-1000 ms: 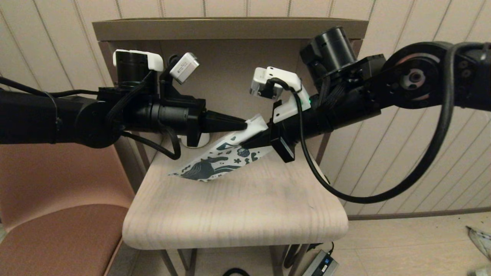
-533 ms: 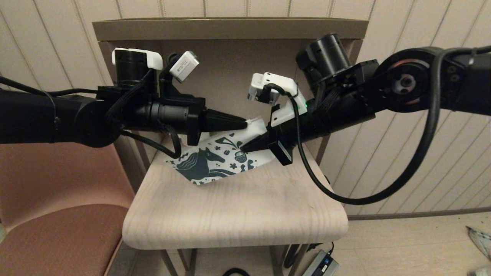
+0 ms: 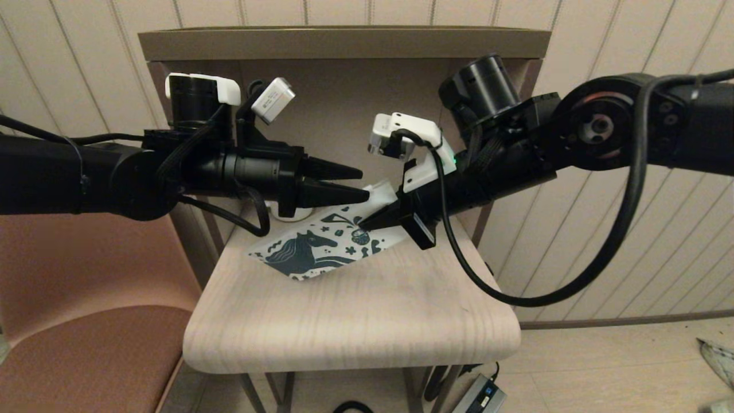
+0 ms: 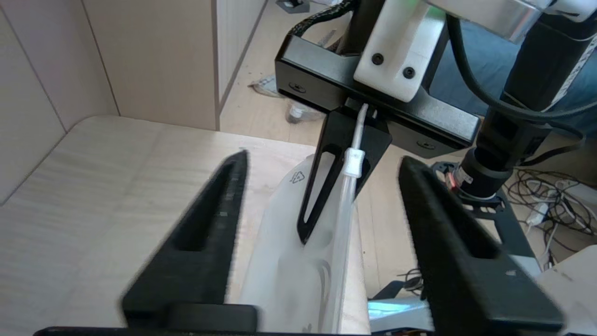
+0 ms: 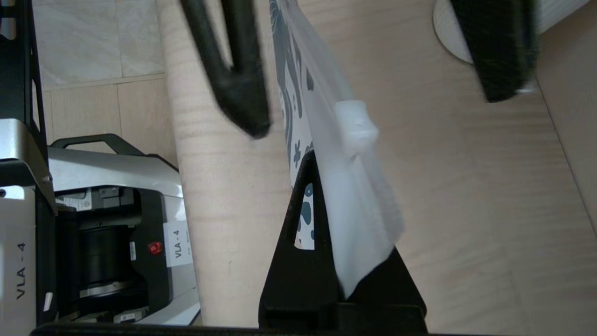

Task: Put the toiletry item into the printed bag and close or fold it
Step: Hand it to the other hand

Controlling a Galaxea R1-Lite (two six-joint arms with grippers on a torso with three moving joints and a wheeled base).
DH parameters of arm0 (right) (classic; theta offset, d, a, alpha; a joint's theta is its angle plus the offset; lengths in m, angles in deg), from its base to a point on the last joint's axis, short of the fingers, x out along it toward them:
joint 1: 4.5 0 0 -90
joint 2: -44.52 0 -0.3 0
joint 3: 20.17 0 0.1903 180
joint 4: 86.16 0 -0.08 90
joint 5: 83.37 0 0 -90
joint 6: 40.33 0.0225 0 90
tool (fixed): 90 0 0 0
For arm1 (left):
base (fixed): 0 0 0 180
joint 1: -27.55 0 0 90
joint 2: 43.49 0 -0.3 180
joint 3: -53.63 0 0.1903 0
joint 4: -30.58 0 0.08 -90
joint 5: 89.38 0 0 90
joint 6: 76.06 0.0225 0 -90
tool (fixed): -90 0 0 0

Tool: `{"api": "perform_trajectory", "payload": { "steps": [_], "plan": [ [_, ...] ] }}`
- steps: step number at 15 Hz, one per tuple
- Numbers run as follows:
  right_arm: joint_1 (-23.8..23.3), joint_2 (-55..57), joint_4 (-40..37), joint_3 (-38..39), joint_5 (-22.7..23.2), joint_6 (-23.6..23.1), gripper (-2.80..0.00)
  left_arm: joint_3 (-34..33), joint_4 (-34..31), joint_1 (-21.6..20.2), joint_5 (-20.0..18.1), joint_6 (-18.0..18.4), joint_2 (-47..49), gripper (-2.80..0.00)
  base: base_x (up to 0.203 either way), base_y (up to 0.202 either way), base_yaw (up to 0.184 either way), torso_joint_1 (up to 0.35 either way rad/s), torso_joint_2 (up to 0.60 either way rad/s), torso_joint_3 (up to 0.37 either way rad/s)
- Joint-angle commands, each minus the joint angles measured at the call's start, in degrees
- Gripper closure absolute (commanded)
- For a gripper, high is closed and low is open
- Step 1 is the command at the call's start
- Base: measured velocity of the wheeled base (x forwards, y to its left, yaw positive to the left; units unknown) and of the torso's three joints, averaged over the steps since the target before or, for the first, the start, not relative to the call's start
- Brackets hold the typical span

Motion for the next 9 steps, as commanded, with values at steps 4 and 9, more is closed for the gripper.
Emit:
{"api": "perform_trajectory", "payload": {
  "steps": [4, 9],
  "plan": [
    [0.0, 0.3, 0.0, -0.6, 0.2, -0.2, 0.00, -0.2, 0.0, 0.2, -0.4, 0.0, 0.2, -2.80, 0.000, 0.000, 0.000, 0.000, 0.00, 0.000],
    [0.1, 0.6, 0.0, -0.6, 0.3, -0.1, 0.00, 0.2, 0.0, 0.3, -0.2, -0.1, 0.4, -2.80, 0.000, 0.000, 0.000, 0.000, 0.00, 0.000]
  ]
}}
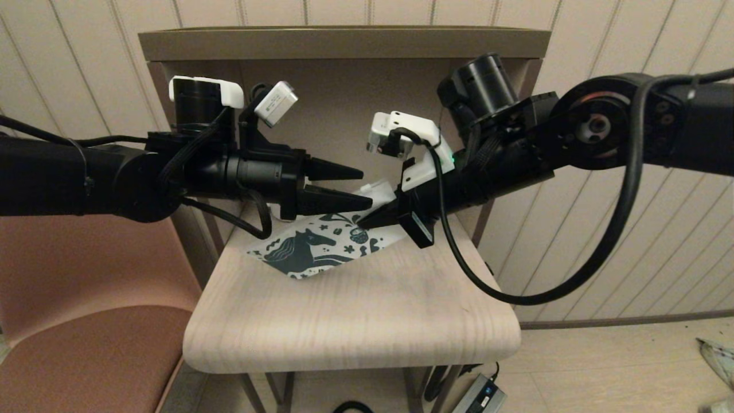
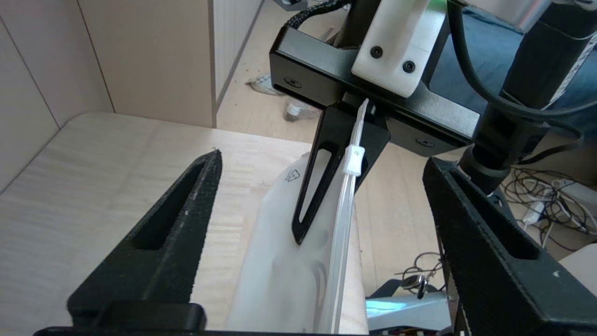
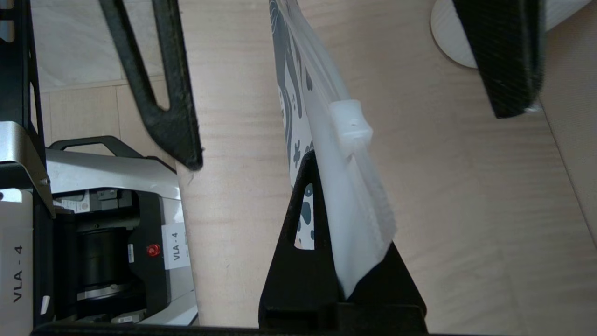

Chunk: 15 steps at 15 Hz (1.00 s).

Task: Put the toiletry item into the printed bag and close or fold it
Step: Hand it to the other hand

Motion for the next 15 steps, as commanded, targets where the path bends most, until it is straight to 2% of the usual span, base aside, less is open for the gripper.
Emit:
{"api": "perform_trajectory", "payload": {
  "steps": [1, 15],
  "plan": [
    [0.0, 0.4, 0.1, -0.2, 0.2, -0.2, 0.00, 0.2, 0.2, 0.1, -0.2, -0.1, 0.1, 0.00, 0.000, 0.000, 0.000, 0.000, 0.00, 0.000],
    [0.3, 0.7, 1.3, 0.0, -0.1, -0.1, 0.00, -0.2, 0.7, 0.1, -0.9, -0.1, 0.4, 0.00, 0.000, 0.000, 0.000, 0.000, 0.00, 0.000]
  ]
}}
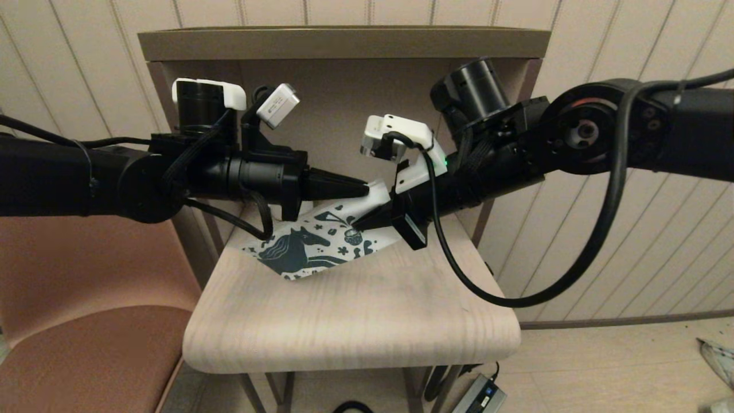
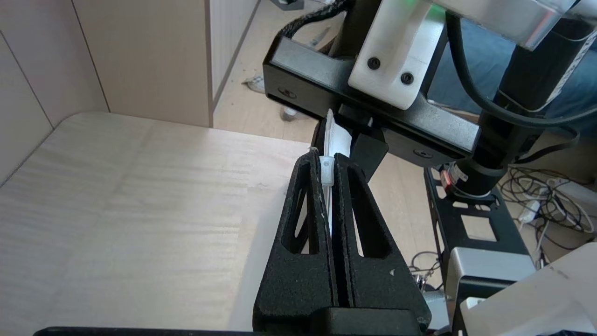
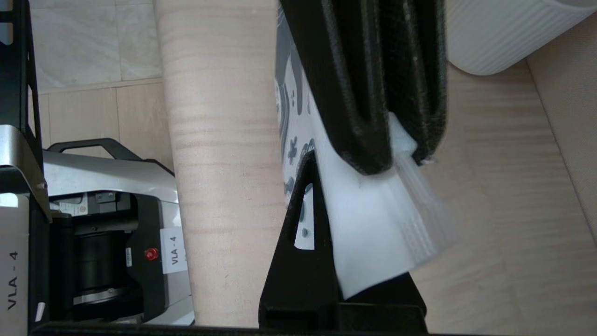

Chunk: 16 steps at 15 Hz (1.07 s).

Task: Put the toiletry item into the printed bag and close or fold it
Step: Hand it to the other hand

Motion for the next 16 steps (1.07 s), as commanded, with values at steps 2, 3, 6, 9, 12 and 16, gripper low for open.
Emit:
{"api": "perform_trajectory", "payload": {
  "steps": [2, 3, 6, 9, 12, 16],
  "plan": [
    [-1.1, -0.3, 0.7, 0.1, -0.3, -0.2, 0.00, -0.7, 1.4, 0.0, -0.5, 0.1, 0.0, 0.00, 0.000, 0.000, 0.000, 0.000, 0.00, 0.000],
    [-1.4, -0.6, 0.8, 0.0, -0.3, -0.2, 0.00, -0.8, 1.6, 0.0, -0.5, 0.1, 0.0, 0.00, 0.000, 0.000, 0.000, 0.000, 0.00, 0.000],
    [-2.7, -2.4, 0.8, 0.0, -0.3, -0.2, 0.00, -0.8, 1.6, -0.1, -0.5, 0.0, 0.0, 0.00, 0.000, 0.000, 0.000, 0.000, 0.00, 0.000],
    [-2.8, -2.7, 0.7, 0.4, -0.3, -0.2, 0.00, -1.0, 1.6, -0.1, -0.4, 0.1, 0.0, 0.00, 0.000, 0.000, 0.000, 0.000, 0.00, 0.000],
    [-2.8, -2.7, 0.7, 0.6, -0.3, -0.2, 0.00, -1.1, 1.8, 0.0, -0.4, 0.2, 0.0, 0.00, 0.000, 0.000, 0.000, 0.000, 0.00, 0.000],
    [-3.1, -2.9, 0.6, 0.6, -0.3, -0.2, 0.00, -1.4, 1.7, 0.0, -0.4, 1.4, 0.1, 0.00, 0.000, 0.000, 0.000, 0.000, 0.00, 0.000]
  ]
}}
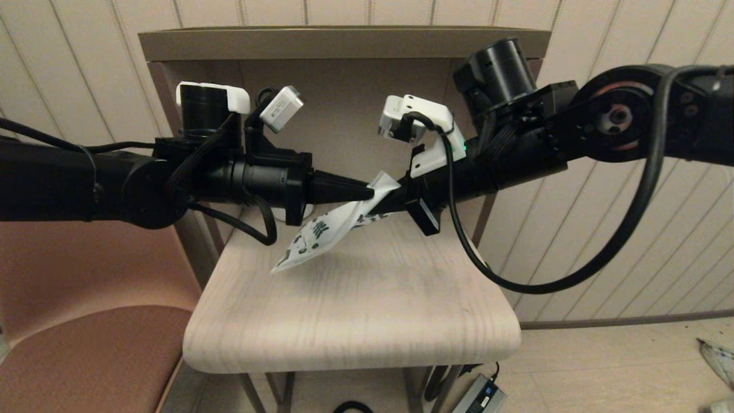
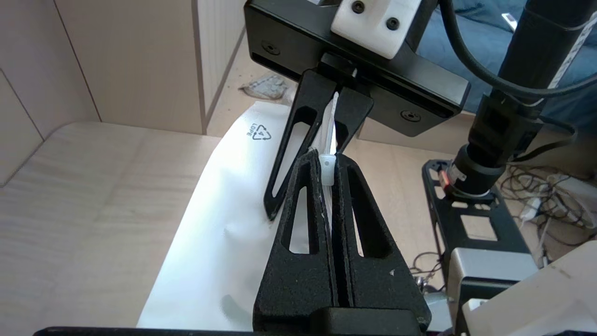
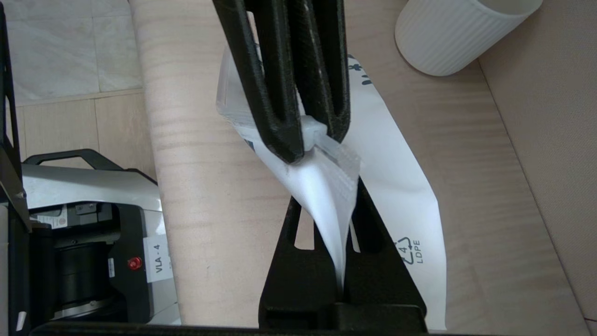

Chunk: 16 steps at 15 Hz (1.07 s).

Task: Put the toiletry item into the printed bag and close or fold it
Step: Hand it to the other hand

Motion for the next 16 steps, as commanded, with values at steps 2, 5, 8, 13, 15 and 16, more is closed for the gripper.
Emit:
{"api": "perform_trajectory", "payload": {
  "steps": [2, 5, 8, 13, 15, 16],
  "plan": [
    [-0.6, -0.7, -0.2, 0.0, 0.2, -0.1, 0.00, -0.8, 0.1, 0.0, -0.3, 1.9, 0.2, 0.00, 0.000, 0.000, 0.000, 0.000, 0.00, 0.000],
    [-1.2, -1.6, -0.4, 0.2, 0.2, -0.1, 0.00, -0.8, 0.0, -0.1, -0.3, 1.9, 0.3, 0.00, 0.000, 0.000, 0.000, 0.000, 0.00, 0.000],
    [-1.4, -2.3, -0.4, 0.4, 0.2, -0.1, 0.00, -0.9, 0.1, 0.0, -0.3, 2.0, 0.5, 0.00, 0.000, 0.000, 0.000, 0.000, 0.00, 0.000],
    [-2.3, -4.7, -0.4, 1.8, 0.2, 0.2, 0.00, -0.9, 0.1, 0.0, -0.3, 2.0, 0.6, 0.00, 0.000, 0.000, 0.000, 0.000, 0.00, 0.000],
    [-2.2, -6.0, -0.3, 3.4, 0.2, 0.2, 0.00, -0.9, 0.1, 0.0, -0.3, 2.0, 0.5, 0.00, 0.000, 0.000, 0.000, 0.000, 0.00, 0.000],
    [-2.2, -6.4, -0.2, 4.2, 0.2, 0.2, 0.00, -1.1, 0.1, 0.0, -0.3, 2.0, 0.5, 0.00, 0.000, 0.000, 0.000, 0.000, 0.00, 0.000]
  ]
}}
